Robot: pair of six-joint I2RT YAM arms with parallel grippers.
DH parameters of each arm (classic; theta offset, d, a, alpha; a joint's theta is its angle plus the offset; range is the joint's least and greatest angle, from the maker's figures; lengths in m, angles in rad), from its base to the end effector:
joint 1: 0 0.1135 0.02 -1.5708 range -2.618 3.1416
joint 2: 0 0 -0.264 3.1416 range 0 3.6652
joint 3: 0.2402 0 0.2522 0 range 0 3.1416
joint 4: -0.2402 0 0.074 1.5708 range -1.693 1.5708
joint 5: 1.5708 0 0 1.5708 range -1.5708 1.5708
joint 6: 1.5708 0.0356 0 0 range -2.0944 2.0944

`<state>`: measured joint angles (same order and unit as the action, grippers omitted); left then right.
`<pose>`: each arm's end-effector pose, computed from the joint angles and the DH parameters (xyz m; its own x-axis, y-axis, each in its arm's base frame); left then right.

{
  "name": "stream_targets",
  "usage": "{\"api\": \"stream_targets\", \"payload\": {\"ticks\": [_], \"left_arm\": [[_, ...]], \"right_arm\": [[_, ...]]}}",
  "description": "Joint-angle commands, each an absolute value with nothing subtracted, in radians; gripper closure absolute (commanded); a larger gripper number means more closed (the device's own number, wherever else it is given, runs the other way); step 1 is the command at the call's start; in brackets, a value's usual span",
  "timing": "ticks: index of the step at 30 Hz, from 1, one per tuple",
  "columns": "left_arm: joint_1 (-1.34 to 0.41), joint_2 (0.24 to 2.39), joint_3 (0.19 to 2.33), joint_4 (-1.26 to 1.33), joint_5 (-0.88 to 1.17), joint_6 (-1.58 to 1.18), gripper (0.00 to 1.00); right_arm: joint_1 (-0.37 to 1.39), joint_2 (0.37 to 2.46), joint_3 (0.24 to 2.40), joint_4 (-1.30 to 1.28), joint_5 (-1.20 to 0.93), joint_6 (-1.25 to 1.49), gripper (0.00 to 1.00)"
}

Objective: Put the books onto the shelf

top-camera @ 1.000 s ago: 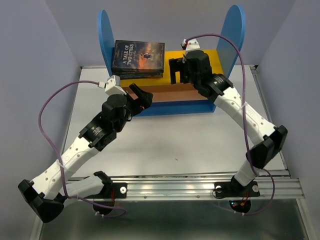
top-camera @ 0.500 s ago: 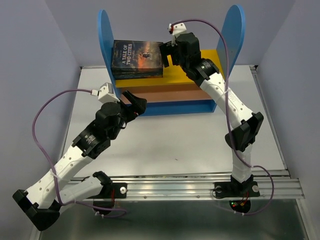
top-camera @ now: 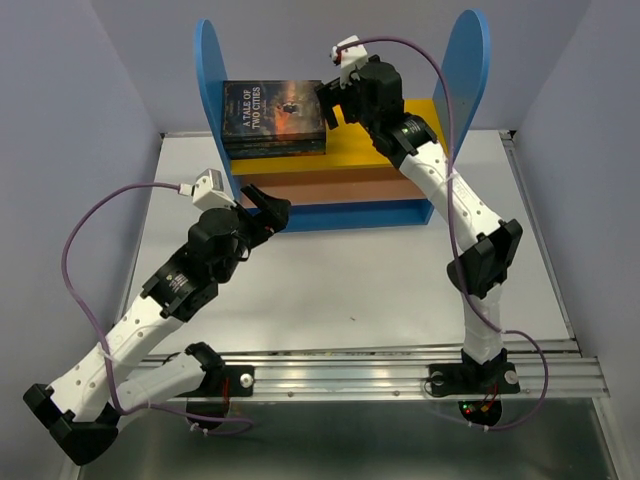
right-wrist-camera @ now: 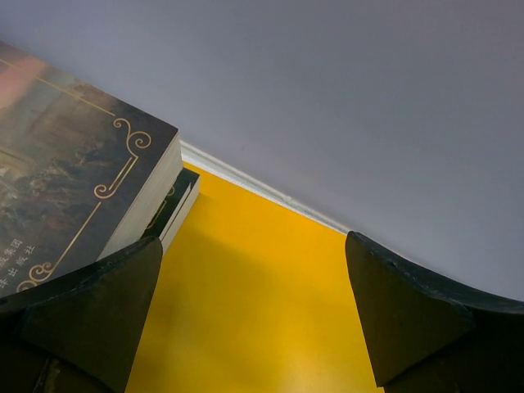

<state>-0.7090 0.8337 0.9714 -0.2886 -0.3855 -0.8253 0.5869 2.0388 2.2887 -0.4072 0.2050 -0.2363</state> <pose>0.1474 -0.1088 0.3859 -0.3134 -0.6282 -0.7122 0.1340 0.7132 -0.6881 0.3946 0.2538 0.4508 -0.0391 -0.3013 -0.9527 -0.3949 0.8805 -0.2622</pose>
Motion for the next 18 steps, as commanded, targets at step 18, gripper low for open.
{"api": "stream_targets", "payload": {"ticks": [18], "left_arm": [[-0.704,0.733,0.973,-0.445,-0.535,-0.793,0.01]], "right_arm": [[0.603,1.442,1.654,-0.445,0.66,0.164,0.0]]}}
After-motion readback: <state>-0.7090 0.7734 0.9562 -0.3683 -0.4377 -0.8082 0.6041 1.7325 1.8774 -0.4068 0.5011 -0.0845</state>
